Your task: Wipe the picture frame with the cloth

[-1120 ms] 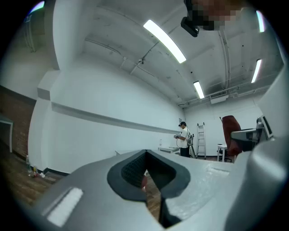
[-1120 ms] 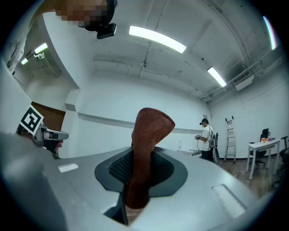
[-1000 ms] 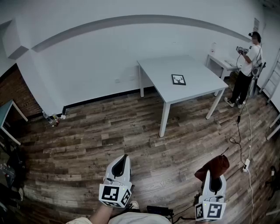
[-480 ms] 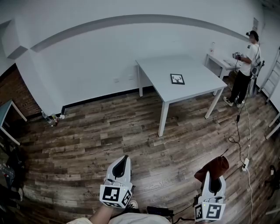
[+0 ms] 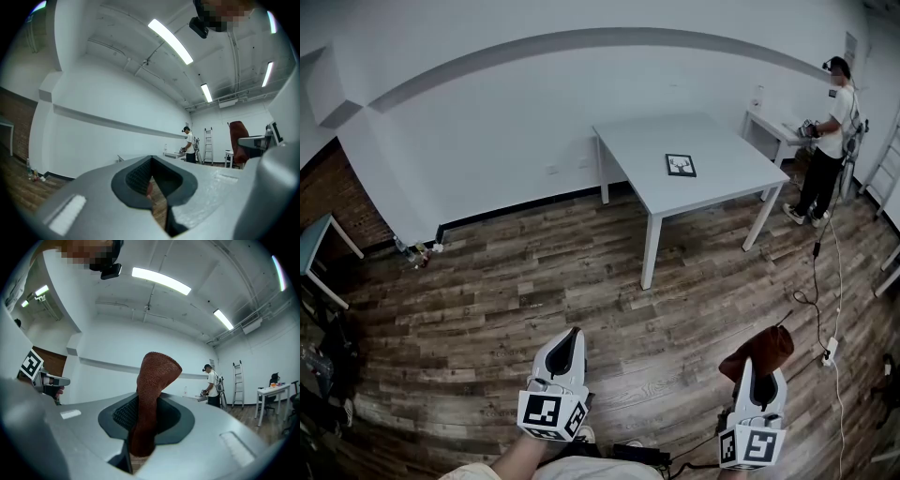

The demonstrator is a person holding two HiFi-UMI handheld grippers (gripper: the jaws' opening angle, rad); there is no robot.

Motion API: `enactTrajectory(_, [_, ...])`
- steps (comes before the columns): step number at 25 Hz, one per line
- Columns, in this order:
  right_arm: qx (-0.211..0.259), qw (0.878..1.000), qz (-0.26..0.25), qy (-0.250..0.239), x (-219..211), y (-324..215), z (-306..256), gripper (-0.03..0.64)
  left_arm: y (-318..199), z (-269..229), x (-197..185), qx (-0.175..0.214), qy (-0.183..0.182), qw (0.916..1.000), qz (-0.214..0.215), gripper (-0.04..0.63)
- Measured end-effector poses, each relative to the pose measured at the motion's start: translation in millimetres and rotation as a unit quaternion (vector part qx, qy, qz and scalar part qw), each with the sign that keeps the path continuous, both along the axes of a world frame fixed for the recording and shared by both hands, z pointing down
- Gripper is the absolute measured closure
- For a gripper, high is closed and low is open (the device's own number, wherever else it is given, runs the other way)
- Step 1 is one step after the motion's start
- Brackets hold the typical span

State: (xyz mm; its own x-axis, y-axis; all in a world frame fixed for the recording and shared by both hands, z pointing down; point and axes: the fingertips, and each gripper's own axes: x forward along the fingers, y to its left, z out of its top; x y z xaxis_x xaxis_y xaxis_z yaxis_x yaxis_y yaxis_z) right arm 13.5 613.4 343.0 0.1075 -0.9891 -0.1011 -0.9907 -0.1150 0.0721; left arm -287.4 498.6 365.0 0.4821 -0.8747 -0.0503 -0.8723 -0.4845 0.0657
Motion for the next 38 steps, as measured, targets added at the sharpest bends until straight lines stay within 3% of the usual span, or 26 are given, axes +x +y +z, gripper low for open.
enactTrajectory(8, [0.014,1.0,-0.017,-0.019,30,-23,3,0.511,-15,0,33,0.02,-0.02,0.9992,-0.027,0.594])
enactTrajectory(16, [0.006,1.0,-0.019,-0.021,43,-77,12,0.511,-65,7,62,0.014,-0.016,0.9997,-0.015,0.594])
enactTrajectory(30, [-0.003,1.0,0.002,-0.006,36,-282,7,0.511,-281,6,86,0.013,-0.001,0.9996,0.025,0.594])
enactTrajectory(38, [-0.001,1.0,0.0,-0.006,42,-368,7,0.512,-371,9,107,0.004,-0.008,0.9994,0.035,0.594])
